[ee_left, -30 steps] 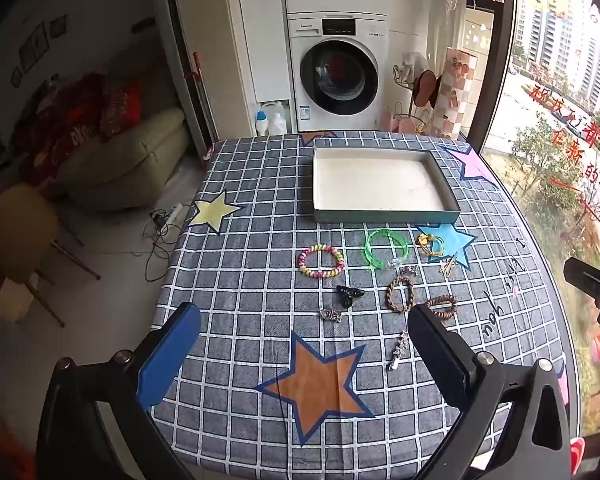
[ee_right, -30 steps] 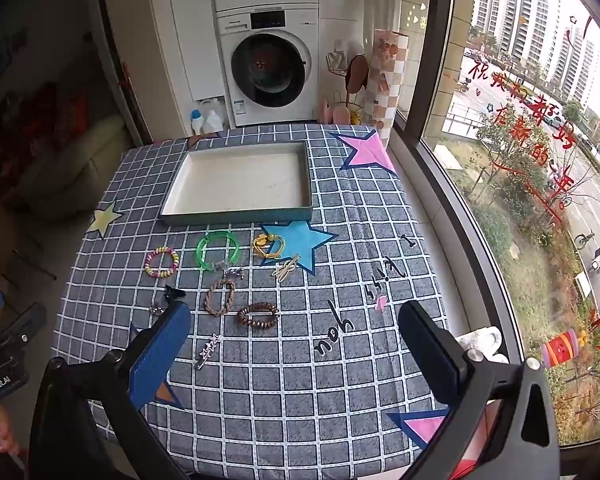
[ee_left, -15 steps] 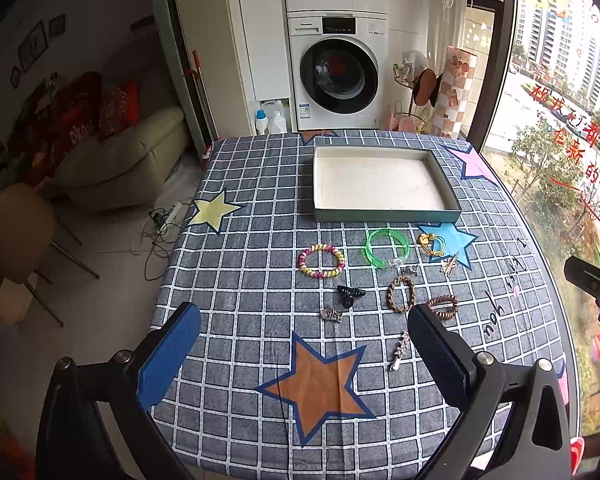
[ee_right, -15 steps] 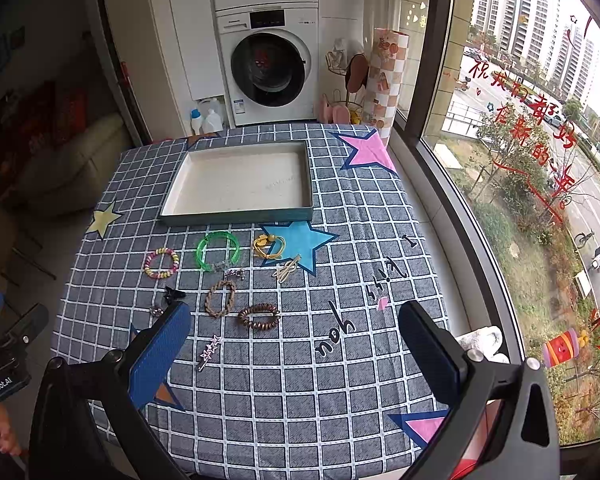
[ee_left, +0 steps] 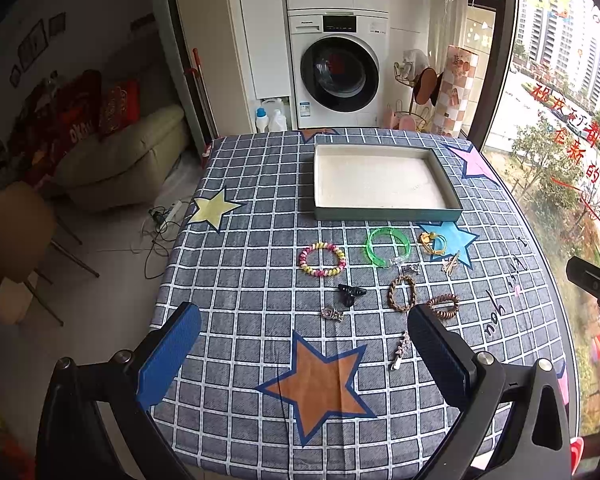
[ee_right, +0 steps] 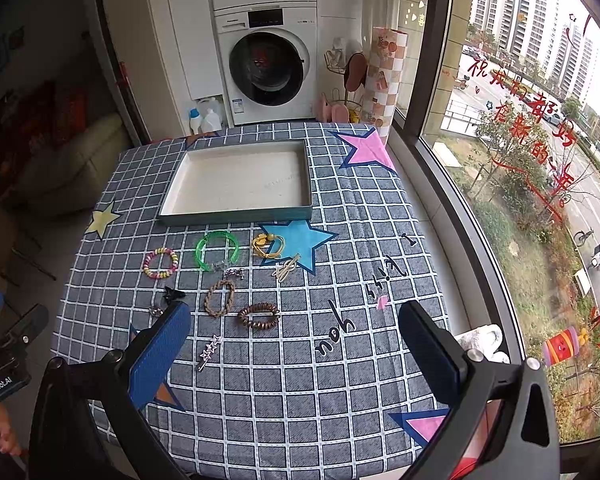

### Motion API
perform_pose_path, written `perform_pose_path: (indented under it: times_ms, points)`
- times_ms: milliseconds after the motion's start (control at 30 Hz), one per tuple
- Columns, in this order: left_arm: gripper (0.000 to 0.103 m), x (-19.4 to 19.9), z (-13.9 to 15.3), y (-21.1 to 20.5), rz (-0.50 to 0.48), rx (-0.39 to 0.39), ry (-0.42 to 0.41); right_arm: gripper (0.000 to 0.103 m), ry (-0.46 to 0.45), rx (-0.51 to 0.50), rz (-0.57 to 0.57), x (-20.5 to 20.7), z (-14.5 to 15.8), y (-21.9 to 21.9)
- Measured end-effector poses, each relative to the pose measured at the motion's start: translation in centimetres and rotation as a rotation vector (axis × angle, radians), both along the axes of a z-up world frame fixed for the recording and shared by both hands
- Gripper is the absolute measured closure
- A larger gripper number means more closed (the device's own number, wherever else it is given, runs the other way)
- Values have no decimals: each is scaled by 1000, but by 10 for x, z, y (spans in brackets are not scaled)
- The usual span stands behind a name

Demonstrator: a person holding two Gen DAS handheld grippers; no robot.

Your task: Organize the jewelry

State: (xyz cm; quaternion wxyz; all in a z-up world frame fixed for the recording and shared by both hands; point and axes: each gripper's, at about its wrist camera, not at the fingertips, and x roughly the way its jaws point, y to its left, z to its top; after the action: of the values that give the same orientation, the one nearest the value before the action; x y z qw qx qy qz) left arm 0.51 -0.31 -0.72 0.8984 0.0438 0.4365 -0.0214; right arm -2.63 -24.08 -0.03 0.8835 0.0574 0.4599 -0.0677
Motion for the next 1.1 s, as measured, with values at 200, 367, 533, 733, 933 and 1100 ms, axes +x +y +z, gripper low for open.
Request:
perform_pose_path:
  times_ms: [200, 367, 533, 733, 933, 1100]
  points:
    - [0, -1, -4, 1, 0, 4, -2, 0, 1, 1, -3, -1, -1, 0]
    - [0, -1, -7, 1, -1, 8, -1, 0, 2, 2, -3, -1, -1, 1]
    - [0, -2, -7, 1, -1, 12, 0, 0, 4, 2, -3, -2, -2, 1]
    - [0, -5, -9, 3, -7, 28, -7, 0, 3, 3, -8, -3, -2, 2]
    - [0, -6, -6, 2, -10, 73, -19, 0, 3, 4, -8, -4, -1, 3]
    - [0, -5, -5, 3, -12, 74, 4, 0, 4, 4, -9, -4, -2, 3]
